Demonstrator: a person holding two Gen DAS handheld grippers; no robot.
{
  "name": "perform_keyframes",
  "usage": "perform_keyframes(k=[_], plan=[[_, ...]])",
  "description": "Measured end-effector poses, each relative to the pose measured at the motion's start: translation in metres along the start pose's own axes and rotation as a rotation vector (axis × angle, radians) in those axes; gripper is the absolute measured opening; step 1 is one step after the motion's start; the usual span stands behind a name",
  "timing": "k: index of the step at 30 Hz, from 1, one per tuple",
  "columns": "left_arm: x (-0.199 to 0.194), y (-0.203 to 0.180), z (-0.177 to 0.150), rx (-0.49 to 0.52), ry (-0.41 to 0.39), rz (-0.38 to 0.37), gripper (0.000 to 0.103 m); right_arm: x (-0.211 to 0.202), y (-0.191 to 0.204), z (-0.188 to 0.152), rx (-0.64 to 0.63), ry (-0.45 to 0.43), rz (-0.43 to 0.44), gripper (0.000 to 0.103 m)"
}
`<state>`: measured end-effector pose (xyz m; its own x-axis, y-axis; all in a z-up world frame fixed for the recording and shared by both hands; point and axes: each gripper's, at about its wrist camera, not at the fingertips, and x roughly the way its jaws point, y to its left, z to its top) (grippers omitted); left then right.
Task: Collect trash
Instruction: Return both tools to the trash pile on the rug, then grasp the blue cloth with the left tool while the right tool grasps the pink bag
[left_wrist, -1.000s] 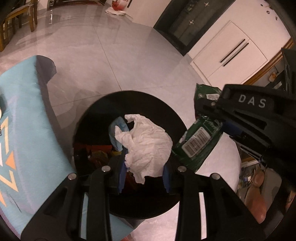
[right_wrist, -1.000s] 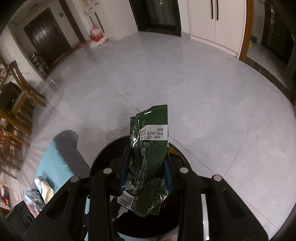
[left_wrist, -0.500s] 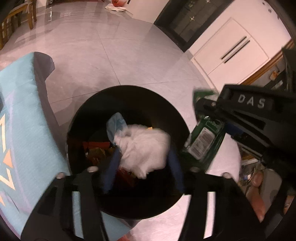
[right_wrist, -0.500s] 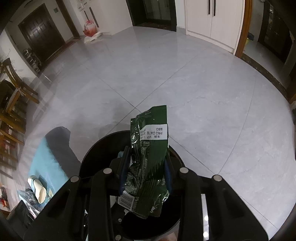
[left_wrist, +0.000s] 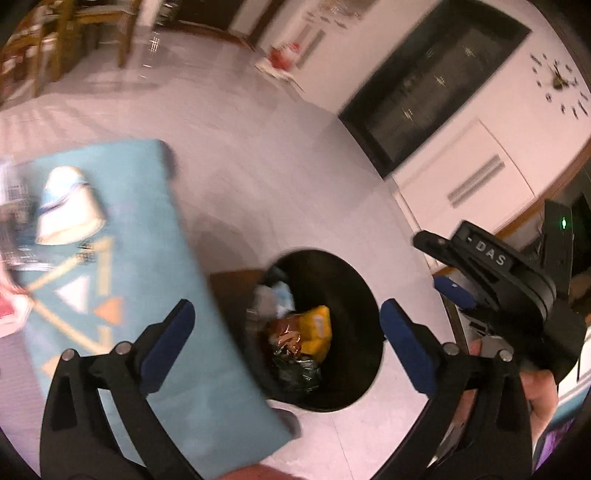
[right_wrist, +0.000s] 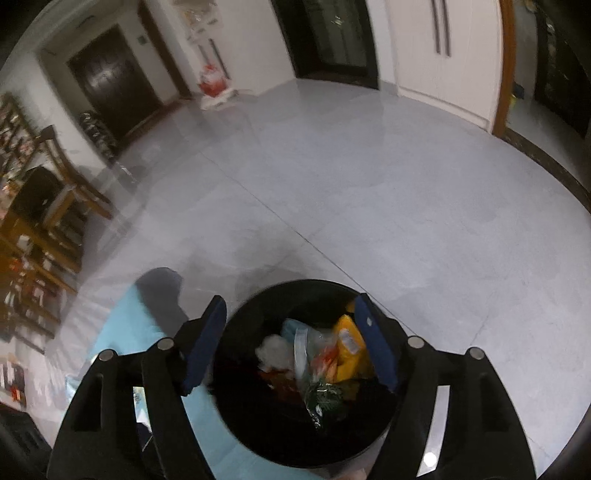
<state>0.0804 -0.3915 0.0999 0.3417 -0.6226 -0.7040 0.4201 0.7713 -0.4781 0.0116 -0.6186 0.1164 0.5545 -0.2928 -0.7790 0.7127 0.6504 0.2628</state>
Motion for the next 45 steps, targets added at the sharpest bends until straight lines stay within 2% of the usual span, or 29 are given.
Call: perform_keyframes(k=[5,11,12,16,18,20,21,22,25,28,31,34,36,39,42,45], plan=[[-0.058,0.057,0.003,-0.073,-0.104,0.099,0.1,-0.018,0.043,-0.006,-0.107,-0.039,0.082,0.076],[-0.142,0.15,-0.006,-0.188,-0.25,0.312,0.1,-0.033,0.105,-0.026,-0.245,-0.053,0.205,0.076],[-0.157,0.174,-0.012,-0.212,-0.272,0.368,0.1,-0.034,0.117,-0.031,-0.27,-0.048,0.23,0.076],[-0.184,0.246,-0.03,-0.293,-0.277,0.488,0.1,-0.034,0.177,-0.068,-0.383,-0.004,0.389,0.076],[-0.189,0.282,-0.042,-0.368,-0.288,0.49,0.1,-0.031,0.204,-0.087,-0.428,0.035,0.461,0.076],[-0.188,0.301,-0.045,-0.433,-0.261,0.489,0.1,-0.025,0.234,-0.117,-0.487,0.082,0.531,0.076],[-0.184,0.307,-0.044,-0.449,-0.244,0.464,0.1,-0.022,0.246,-0.13,-0.515,0.098,0.549,0.076],[-0.176,0.313,-0.043,-0.458,-0.234,0.435,0.1,-0.018,0.259,-0.142,-0.545,0.115,0.557,0.076],[-0.162,0.325,-0.048,-0.508,-0.185,0.5,0.098,0.013,0.293,-0.186,-0.632,0.207,0.556,0.076],[-0.141,0.334,-0.052,-0.545,-0.122,0.475,0.094,0.037,0.307,-0.209,-0.653,0.29,0.543,0.074],[-0.128,0.335,-0.055,-0.545,-0.095,0.453,0.094,0.056,0.305,-0.22,-0.659,0.352,0.546,0.069],[-0.12,0.331,-0.056,-0.499,-0.088,0.508,0.091,0.061,0.306,-0.231,-0.69,0.402,0.544,0.059],[-0.117,0.329,-0.058,-0.513,-0.081,0.527,0.077,0.062,0.309,-0.239,-0.728,0.384,0.51,0.044],[-0.119,0.33,-0.06,-0.554,-0.096,0.493,0.072,0.064,0.307,-0.239,-0.733,0.38,0.472,0.015],[-0.114,0.331,-0.062,-0.558,-0.083,0.497,0.072,0.062,0.298,-0.229,-0.676,0.402,0.478,0.008],[-0.106,0.329,-0.063,-0.543,-0.051,0.503,0.072,0.049,0.289,-0.216,-0.648,0.349,0.498,0.007]])
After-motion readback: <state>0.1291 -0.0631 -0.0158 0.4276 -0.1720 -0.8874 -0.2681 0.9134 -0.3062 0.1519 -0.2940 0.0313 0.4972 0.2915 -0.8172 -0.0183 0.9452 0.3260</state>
